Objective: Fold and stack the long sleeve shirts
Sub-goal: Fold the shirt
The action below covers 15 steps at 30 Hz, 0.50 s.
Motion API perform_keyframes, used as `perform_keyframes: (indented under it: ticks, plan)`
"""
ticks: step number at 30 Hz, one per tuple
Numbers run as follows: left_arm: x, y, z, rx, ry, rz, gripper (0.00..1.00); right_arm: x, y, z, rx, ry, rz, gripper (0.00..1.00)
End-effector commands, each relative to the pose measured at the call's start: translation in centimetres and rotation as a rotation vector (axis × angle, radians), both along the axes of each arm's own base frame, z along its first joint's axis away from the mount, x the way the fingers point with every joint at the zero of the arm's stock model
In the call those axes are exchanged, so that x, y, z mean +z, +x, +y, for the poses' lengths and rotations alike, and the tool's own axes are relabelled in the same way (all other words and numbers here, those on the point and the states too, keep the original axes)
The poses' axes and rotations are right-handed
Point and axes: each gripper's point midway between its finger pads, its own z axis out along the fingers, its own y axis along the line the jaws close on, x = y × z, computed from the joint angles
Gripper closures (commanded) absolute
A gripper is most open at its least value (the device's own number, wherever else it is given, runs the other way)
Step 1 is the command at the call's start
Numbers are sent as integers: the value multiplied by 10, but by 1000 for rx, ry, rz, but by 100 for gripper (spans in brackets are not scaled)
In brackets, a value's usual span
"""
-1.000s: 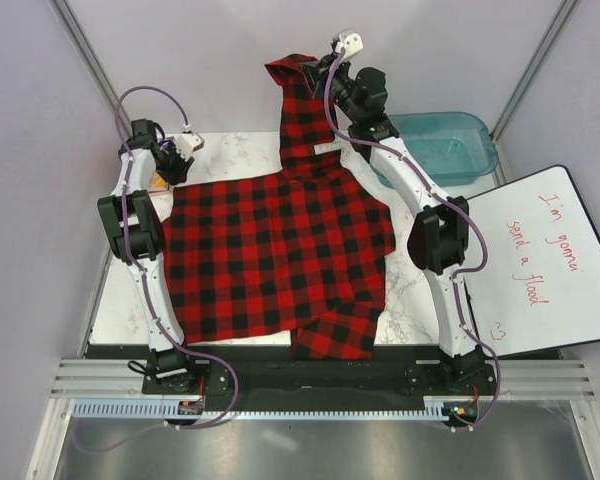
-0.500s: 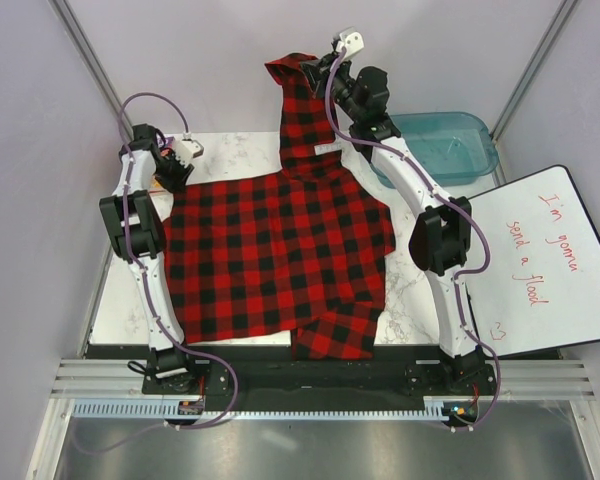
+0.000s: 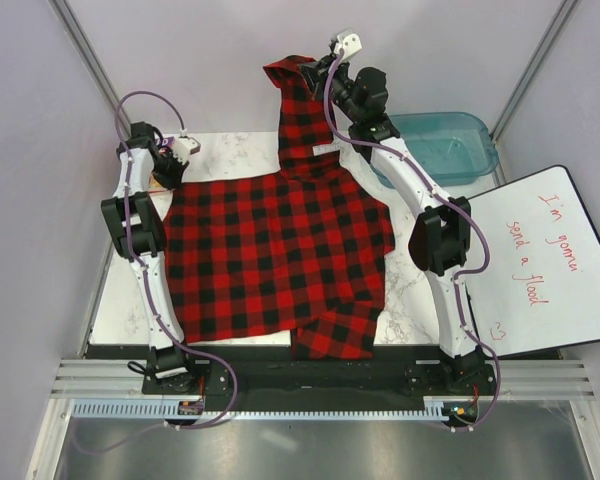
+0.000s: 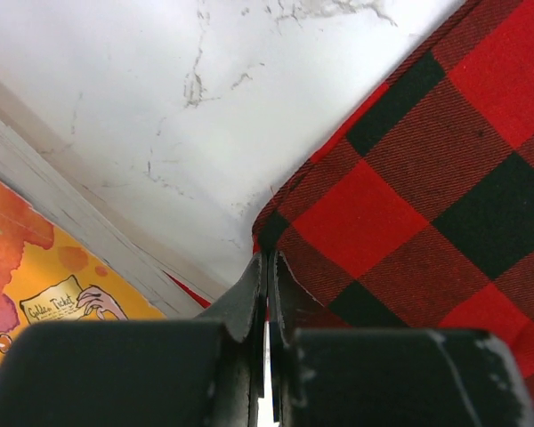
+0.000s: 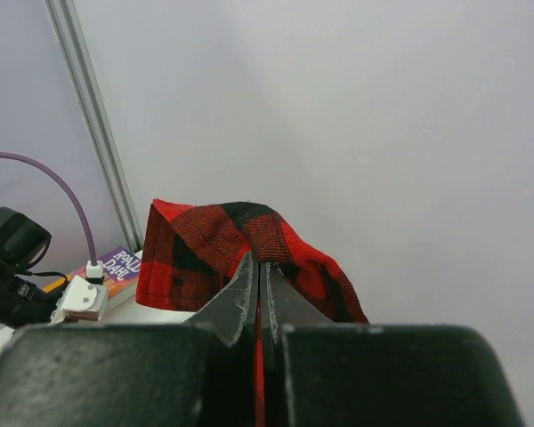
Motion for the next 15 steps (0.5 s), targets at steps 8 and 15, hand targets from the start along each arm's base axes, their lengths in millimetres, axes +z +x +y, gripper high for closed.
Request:
perform_keyframes:
  ticks: [8,15]
  plan:
    - [101,35,-15,5,-94,-282,98,97,-34,-21,-35,97,-193,100]
    - [112,4,-21,-75,-86,-279,98,92,-64,-29,-8,67,-132,100]
